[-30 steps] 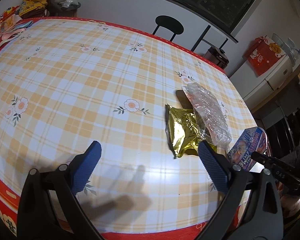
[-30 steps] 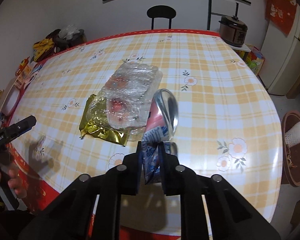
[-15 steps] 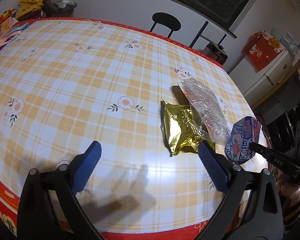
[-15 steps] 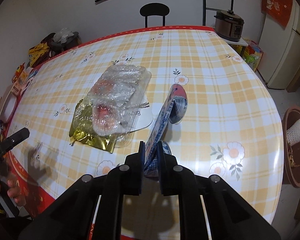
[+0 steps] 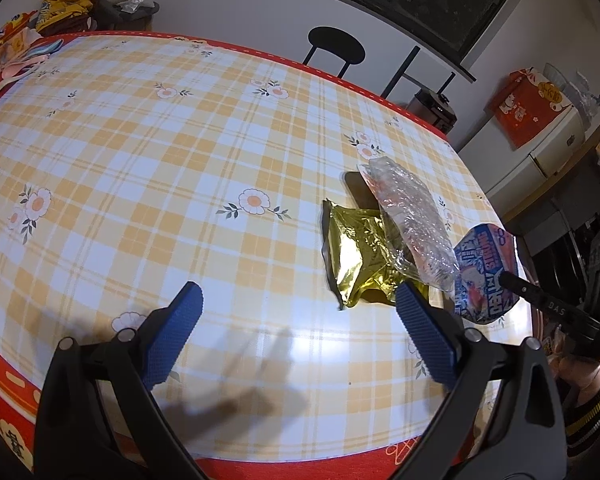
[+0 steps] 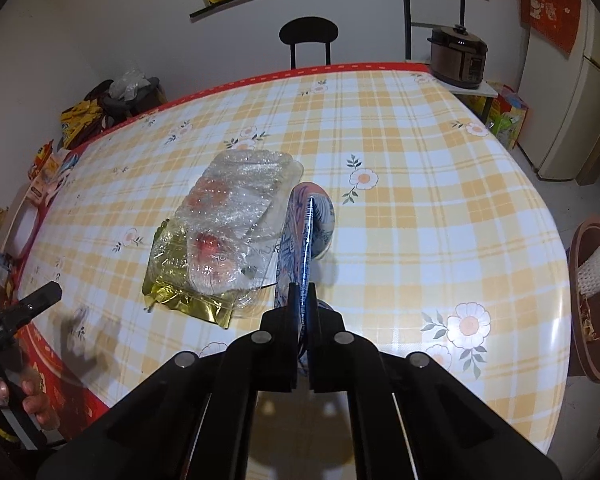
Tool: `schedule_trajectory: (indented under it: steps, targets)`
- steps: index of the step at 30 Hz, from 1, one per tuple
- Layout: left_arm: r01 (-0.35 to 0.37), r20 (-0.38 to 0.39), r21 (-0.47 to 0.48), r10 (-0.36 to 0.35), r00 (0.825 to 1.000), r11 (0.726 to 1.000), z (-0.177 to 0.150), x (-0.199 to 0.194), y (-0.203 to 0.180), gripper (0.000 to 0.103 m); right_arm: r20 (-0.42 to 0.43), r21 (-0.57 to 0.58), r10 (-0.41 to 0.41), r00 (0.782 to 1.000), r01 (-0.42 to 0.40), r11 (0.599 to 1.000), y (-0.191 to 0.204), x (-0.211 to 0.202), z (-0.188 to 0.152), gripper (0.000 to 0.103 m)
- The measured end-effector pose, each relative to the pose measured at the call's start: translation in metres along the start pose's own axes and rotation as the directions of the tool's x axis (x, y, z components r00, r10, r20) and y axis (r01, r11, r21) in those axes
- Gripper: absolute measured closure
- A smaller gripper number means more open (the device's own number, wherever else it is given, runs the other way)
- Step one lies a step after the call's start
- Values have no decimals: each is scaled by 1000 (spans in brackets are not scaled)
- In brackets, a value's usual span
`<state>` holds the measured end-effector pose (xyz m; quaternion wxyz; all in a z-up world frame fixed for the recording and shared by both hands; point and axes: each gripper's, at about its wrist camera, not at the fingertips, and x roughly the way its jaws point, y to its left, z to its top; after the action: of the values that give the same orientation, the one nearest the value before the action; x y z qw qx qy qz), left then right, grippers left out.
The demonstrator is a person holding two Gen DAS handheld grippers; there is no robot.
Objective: Collect trash
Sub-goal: 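Lower the left gripper toward the gold foil wrapper while the right gripper holds the can, then grasp the clear plastic clamshell with the left gripper and lift it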
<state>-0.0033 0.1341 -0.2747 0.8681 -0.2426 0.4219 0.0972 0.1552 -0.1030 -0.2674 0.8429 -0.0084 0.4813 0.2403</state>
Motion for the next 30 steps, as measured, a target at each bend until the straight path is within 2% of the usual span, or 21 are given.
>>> schedule_trajectory:
  steps: [4, 5, 6, 7, 11, 14, 15, 17, 21, 24, 26, 30]
  targets:
    - [39, -17, 9, -39, 999, 999, 0, 5, -9, 11, 28, 9, -2, 1000, 2, 1000, -6, -11, -2, 98]
    - [59, -25, 13, -58, 998, 998, 1, 6, -12, 15, 33, 14, -2, 999, 2, 1000, -9, -14, -3, 98]
    - [79, -48, 22, -78, 996, 997, 3, 11, -17, 28, 35, 18, -2, 999, 1, 1000, -11, -16, -5, 98]
    - [85, -66, 26, -83, 994, 996, 4, 14, -20, 34, 34, 20, -1, 999, 0, 1000, -13, -17, -6, 98]
    - [160, -125, -46, -165, 978, 986, 17, 35, -29, 37, 26, 22, -6, 1000, 5, 1000, -20, -19, -15, 98]
    - [248, -167, -145, -271, 948, 958, 31, 58, -37, 37, 27, 38, -6, 1000, 5, 999, -26, -21, -20, 98]
    - [286, -190, -170, -316, 929, 943, 37, 69, -41, 40, 25, 38, -6, 1000, 5, 999, -28, -22, -22, 98]
    - [309, -206, -199, -348, 914, 930, 47, 87, -46, 43, 24, 37, -7, 1000, 6, 999, -30, -23, -25, 98]
    - [280, -199, -224, -325, 924, 933, 62, 108, -48, 44, 23, 47, -10, 1000, 9, 999, -36, -27, -29, 98]
    - [268, -220, -154, -298, 929, 951, 68, 119, -59, 45, 20, 60, -17, 1000, 16, 998, -41, -26, -30, 98]
    - [264, -237, -116, -284, 929, 958, 69, 125, -65, 45, 13, 66, -22, 1000, 21, 998, -44, -24, -30, 98]
    - [278, -248, -117, -299, 922, 954, 69, 135, -67, 44, 3, 69, -27, 1000, 26, 997, -45, -21, -31, 98]
